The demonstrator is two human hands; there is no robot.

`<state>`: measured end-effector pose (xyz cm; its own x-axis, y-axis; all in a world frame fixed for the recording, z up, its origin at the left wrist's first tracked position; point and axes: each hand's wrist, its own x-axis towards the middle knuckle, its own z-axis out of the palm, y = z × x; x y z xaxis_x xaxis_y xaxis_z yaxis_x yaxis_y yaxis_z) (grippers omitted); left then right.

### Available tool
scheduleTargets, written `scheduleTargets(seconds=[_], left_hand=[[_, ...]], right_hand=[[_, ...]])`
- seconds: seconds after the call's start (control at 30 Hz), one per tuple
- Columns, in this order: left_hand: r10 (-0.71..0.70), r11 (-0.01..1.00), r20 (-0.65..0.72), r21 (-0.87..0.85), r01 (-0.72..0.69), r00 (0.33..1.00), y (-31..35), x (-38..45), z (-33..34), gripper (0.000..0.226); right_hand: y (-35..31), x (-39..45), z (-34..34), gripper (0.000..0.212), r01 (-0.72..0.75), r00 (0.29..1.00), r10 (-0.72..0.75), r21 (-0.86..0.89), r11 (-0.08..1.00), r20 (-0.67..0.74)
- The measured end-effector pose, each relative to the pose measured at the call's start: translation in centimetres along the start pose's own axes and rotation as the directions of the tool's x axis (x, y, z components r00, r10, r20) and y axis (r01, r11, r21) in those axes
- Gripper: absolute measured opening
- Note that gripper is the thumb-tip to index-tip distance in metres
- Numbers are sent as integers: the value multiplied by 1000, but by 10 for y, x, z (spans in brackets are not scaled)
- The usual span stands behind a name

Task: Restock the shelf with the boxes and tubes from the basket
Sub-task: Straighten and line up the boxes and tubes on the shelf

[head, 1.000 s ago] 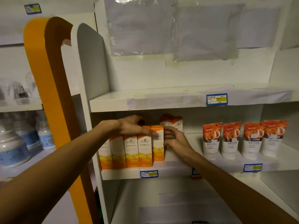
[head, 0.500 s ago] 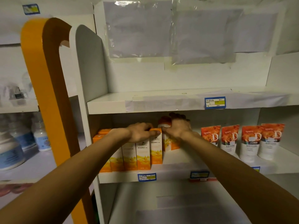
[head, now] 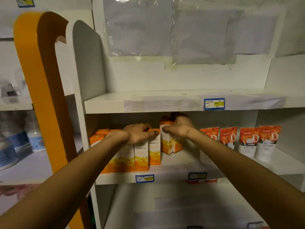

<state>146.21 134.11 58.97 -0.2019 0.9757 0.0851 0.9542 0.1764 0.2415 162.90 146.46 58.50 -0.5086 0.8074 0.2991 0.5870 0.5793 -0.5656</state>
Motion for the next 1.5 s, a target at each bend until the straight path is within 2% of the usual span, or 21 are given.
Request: scheduleTargets(seconds=[0.07, 0.13, 0.33, 0.43, 0.6, 0.87, 1.27, 1.5], left_hand=[[-4, 1000, -5, 3, 4, 1000, -1, 0, 0, 40], [-9, 1000, -12, 5, 9, 1000, 0, 1, 0, 41], [-30, 999, -40, 28, 32, 999, 0, 2, 2, 43], [-34, 999, -29, 19, 35, 999, 0, 2, 2, 49], [-42, 999, -7, 11, 42, 999, 0, 0, 1, 46], [-77, 996, -3, 54, 77, 997, 7, -4, 0, 51], [-113, 992, 10, 64, 112, 994, 9, -5, -1, 53], [-113, 992, 18, 62, 111, 993, 17, -11, -4, 62]], right_hand=[[2, -4, -6, 53, 2, 1000, -3, 61, 998, 25], [4, -12, -14, 55, 32, 999, -36, 86, 996, 38], [14, -33, -32, 81, 101, 990, -113, 144, 985, 80], [21, -44, -35, 83, 121, 975, -146, 150, 981, 168], [31, -56, -35, 79, 114, 938, -184, 238, 964, 293], [25, -54, -32, 73, 154, 908, -251, 291, 944, 336], [29, -50, -38, 65, 100, 899, -248, 382, 919, 361], [19, -50, -29, 70, 114, 886, -282, 417, 902, 367]])
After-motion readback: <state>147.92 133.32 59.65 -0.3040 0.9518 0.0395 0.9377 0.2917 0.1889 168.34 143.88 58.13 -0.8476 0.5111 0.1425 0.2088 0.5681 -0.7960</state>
